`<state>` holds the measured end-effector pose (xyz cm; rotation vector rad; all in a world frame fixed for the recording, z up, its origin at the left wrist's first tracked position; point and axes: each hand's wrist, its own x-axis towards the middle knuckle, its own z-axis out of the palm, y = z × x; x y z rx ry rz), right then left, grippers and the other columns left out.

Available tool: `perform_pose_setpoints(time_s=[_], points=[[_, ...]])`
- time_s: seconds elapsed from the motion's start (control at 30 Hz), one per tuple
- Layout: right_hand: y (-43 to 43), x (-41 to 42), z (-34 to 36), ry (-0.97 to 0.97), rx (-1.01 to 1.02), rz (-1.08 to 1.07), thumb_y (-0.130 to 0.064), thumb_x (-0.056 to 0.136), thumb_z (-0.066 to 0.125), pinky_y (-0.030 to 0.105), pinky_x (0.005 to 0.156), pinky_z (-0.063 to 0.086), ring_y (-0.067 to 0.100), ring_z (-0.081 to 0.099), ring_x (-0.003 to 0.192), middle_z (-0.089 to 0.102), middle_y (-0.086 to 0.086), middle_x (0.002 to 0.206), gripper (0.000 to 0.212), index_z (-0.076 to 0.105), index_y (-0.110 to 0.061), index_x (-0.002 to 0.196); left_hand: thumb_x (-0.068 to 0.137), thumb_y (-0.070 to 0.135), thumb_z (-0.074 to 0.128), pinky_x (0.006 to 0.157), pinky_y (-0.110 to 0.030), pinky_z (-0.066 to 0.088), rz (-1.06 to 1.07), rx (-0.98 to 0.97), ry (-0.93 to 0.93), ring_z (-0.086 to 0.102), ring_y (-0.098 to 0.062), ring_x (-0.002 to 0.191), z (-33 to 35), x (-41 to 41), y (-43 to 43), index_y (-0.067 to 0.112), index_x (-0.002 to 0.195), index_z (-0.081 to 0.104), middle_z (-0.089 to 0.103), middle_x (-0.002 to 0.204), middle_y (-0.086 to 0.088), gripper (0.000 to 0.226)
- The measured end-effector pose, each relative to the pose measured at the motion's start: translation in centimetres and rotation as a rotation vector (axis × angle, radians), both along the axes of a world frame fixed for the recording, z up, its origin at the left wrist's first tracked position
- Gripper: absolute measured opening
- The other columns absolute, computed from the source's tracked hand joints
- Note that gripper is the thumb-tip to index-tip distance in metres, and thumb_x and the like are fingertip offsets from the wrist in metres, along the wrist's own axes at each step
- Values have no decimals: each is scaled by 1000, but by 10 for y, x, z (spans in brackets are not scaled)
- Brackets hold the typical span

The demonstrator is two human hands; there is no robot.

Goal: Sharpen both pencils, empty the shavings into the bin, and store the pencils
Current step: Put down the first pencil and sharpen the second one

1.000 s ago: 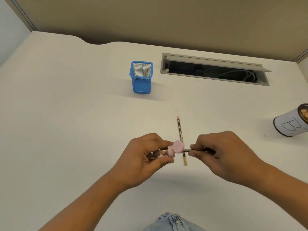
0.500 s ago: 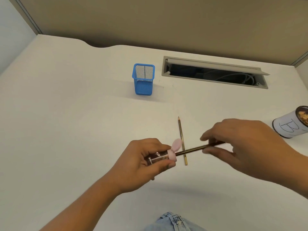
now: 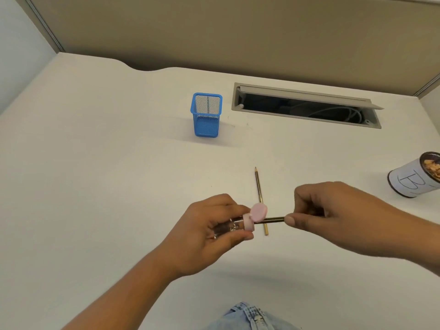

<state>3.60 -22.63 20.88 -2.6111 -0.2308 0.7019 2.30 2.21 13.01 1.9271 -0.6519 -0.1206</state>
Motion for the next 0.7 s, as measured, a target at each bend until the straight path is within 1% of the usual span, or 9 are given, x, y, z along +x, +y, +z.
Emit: perform_pose_setpoints(time_s=[0.07, 0.13, 0.23, 0.33, 0.4, 0.47, 0.53, 0.63, 0.7], points=[[1, -3, 1, -284, -105, 159, -63, 79, 61, 17, 52, 34, 0, 52, 61, 57, -22, 67, 25, 50, -42, 87, 86, 29, 69, 49, -24, 50, 21, -73, 107, 54, -9, 62, 0, 0, 1, 19, 101, 74, 56, 78, 12, 19], [-2, -2, 2, -556, -145, 379, -50, 86, 62, 19, 46, 33, 1, 49, 55, 52, -20, 65, 17, 54, -35, 89, 86, 27, 70, 42, -27, 50, 33, -179, 270, 54, -12, 53, 2, -3, -1, 21, 99, 75, 56, 78, 10, 15], [-6, 1, -6, -784, -185, 575, -39, 93, 52, 31, 35, 33, 24, 47, 46, 54, -4, 58, 30, 59, -18, 72, 86, 25, 70, 42, -23, 46, 67, -253, 389, 50, -11, 46, 5, -8, -5, 22, 96, 76, 57, 77, 7, 12], [0, -4, -7, -620, -167, 445, -52, 92, 47, 32, 36, 33, 19, 42, 43, 52, -5, 53, 33, 45, -28, 70, 86, 29, 69, 53, -15, 42, 68, -141, 189, 52, -4, 57, 3, -7, -1, 20, 96, 74, 56, 76, 10, 15], [6, -3, -9, -329, -54, 221, -57, 87, 55, 31, 43, 37, 15, 43, 47, 61, -5, 58, 35, 42, -31, 68, 87, 29, 69, 60, -14, 40, 43, -29, 24, 52, -6, 65, 1, -5, 3, 21, 100, 71, 54, 77, 13, 17], [7, 3, -11, 50, 126, 2, -46, 84, 70, 25, 46, 33, 11, 38, 47, 64, 3, 63, 38, 46, -26, 63, 89, 29, 67, 62, -17, 43, -7, 61, -84, 51, -4, 69, 0, -5, 4, 20, 108, 68, 56, 84, 10, 21], [6, 8, -7, 322, 268, -123, -34, 82, 77, 24, 47, 28, 13, 33, 49, 53, 6, 55, 43, 45, -21, 56, 91, 30, 66, 61, -23, 48, -60, 98, -127, 53, -6, 72, -2, -6, 3, 19, 113, 66, 59, 90, 6, 25], [6, 7, -6, 308, 207, -123, -40, 80, 77, 26, 47, 34, 13, 41, 48, 56, -4, 53, 39, 50, -20, 60, 90, 30, 67, 60, -19, 44, -64, 71, -65, 50, -3, 69, 0, -4, 2, 18, 109, 69, 59, 86, 3, 23], [6, 2, -4, 5, 37, 6, -58, 78, 68, 26, 50, 42, 6, 52, 52, 64, -13, 61, 32, 55, -29, 72, 88, 30, 68, 57, -15, 41, -33, 31, 50, 51, -3, 62, 2, -2, 1, 18, 103, 72, 58, 80, 2, 19]])
